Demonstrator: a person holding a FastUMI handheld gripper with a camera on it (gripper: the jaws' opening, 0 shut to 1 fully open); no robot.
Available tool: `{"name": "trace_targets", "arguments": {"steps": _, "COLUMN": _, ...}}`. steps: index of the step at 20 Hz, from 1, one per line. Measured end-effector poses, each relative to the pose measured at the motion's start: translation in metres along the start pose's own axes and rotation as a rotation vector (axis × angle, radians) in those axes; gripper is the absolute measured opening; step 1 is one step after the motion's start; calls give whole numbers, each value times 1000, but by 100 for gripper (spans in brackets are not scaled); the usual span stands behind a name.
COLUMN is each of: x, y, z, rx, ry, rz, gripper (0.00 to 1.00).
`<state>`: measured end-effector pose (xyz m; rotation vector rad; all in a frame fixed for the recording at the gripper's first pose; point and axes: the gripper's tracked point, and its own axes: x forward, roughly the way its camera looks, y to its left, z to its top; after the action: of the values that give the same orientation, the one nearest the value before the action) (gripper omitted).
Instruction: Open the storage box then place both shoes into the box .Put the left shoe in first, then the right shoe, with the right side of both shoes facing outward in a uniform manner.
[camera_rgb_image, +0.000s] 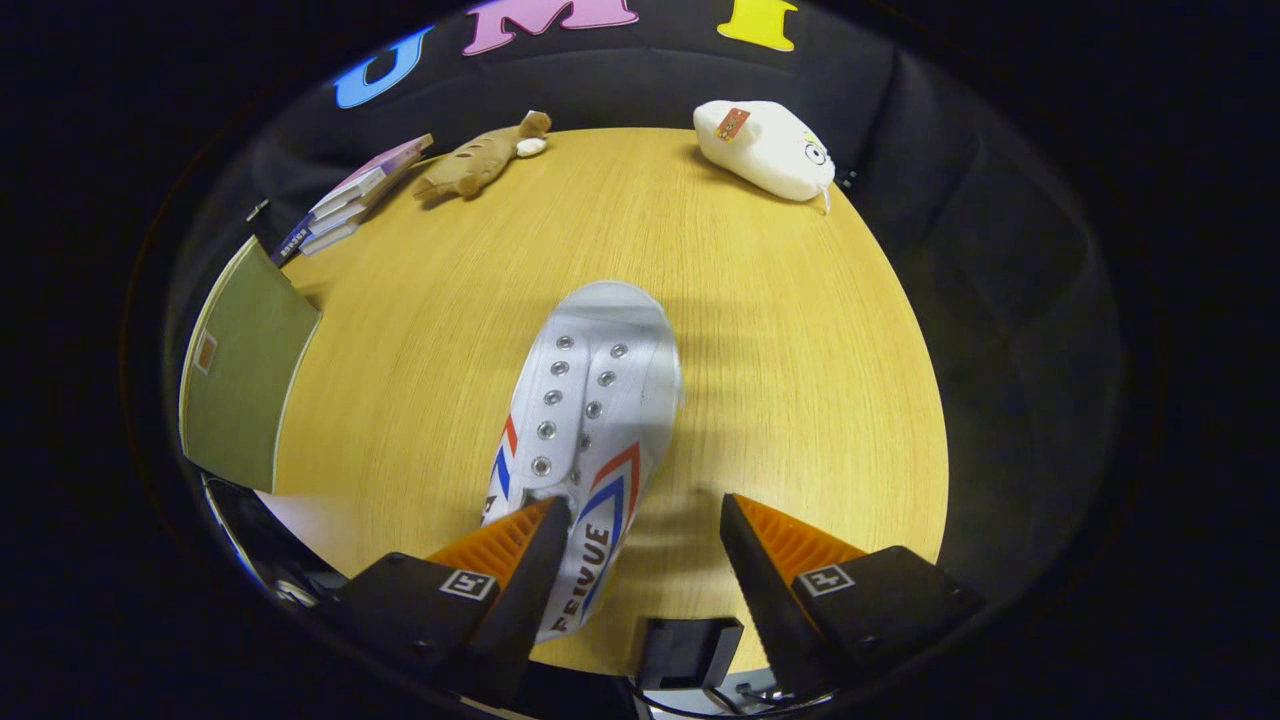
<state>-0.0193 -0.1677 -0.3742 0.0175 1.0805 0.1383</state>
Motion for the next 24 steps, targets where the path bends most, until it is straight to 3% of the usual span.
{"name": "trace_targets", "arguments": {"steps": 1, "x": 1, "y": 5, "z": 0, "rx": 28, "ry": 3, "rz": 21, "gripper": 86}}
{"name": "trace_targets", "arguments": {"steps": 2, "x": 4, "y": 10, "z": -1, "rx": 48, "ry": 13, "rz": 36, "gripper": 71}}
{"name": "trace_targets", "arguments": {"steps": 3, "x": 5, "y": 15, "z": -1, "rx": 67, "ry": 14, "rz": 54, "gripper": 64}}
{"name": "trace_targets", "arguments": {"steps": 5, "x": 6, "y": 17, "z": -2, "rx": 87, "ry": 14, "rz": 51, "gripper": 40}}
{"name": "trace_targets", "arguments": {"steps": 9, "x": 6, "y": 15, "z": -2, "rx": 123, "ry": 23, "rz": 45, "gripper": 35}}
{"name": "trace_targets", "arguments": {"steps": 10, "x": 4, "y": 13, "z": -2, "rx": 140, "ry": 19, "rz": 42, "gripper": 25}}
{"name": "trace_targets", "arguments": {"steps": 15, "x": 6, "y": 11, "z": 0, "rx": 158, "ry": -14, "rz": 69, "gripper": 6}}
{"name": "trace_targets", "arguments": {"steps": 24, "x": -25, "y": 29, "z": 6, "rx": 178, "ry": -19, "rz": 70, "gripper": 6}}
